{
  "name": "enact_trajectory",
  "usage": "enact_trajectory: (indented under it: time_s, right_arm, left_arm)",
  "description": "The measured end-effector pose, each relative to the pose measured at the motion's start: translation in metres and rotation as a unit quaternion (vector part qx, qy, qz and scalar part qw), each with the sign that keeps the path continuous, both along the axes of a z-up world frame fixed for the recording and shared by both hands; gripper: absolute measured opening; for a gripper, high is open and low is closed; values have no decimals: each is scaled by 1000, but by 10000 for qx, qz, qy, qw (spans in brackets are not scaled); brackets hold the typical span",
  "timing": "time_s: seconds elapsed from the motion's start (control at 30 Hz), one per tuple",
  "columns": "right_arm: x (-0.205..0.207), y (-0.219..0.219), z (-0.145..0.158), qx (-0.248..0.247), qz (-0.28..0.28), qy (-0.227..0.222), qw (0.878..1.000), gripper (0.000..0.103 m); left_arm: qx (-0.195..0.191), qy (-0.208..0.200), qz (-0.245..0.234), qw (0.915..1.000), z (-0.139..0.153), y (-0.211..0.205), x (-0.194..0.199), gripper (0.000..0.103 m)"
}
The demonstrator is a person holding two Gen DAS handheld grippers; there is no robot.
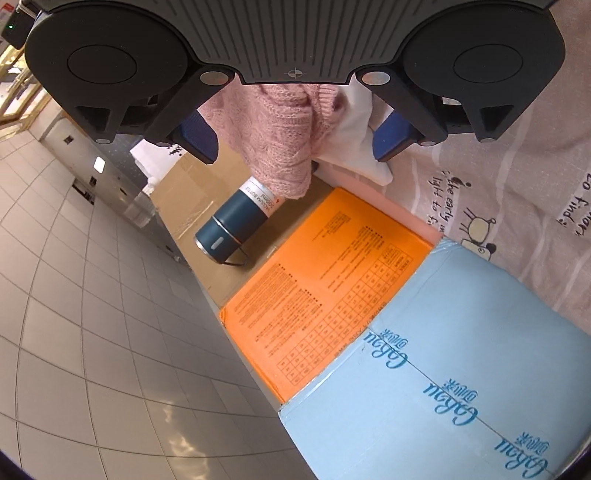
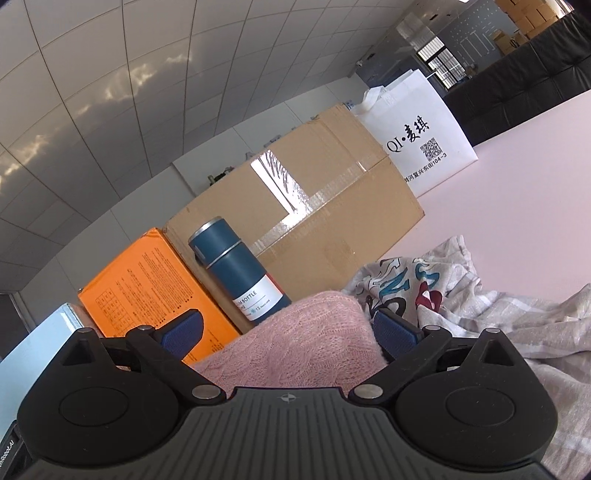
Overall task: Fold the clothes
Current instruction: 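Lower both grippers onto the pink sweater and close on its edge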
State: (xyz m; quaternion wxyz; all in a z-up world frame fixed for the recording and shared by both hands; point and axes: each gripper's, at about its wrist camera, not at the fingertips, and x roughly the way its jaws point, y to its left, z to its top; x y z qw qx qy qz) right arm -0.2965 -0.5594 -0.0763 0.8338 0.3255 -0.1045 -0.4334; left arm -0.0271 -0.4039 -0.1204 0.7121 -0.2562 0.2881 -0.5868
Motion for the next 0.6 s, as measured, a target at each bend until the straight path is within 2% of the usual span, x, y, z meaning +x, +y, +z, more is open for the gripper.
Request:
enact_trajectory:
  time_s: [0.1,0.23,0.37,0.47,0.6]
  right_arm:
    - [5,-4,-3,127,72,34,9999,93]
    - [10,-8,-7,277,108,59,9995,92]
    - [14,-13,-12,427,145,85,9989,92]
    - [16,-16,-14,532,199,104,9983,92]
    - [14,-21,-18,699,524,-295,9957,93]
  left_arm:
    - [-83,228,-362,9991,-8,-7,6,86]
    - [-110,1122,-706,9911,-23,-18,18,86]
    - [-93,1502,-812,9853,-29,-28,20,86]
    - [-225,1605,-841,9832,-27,-26,19,88]
    - [-34,1516,-831,9849,-29,-36,18,87]
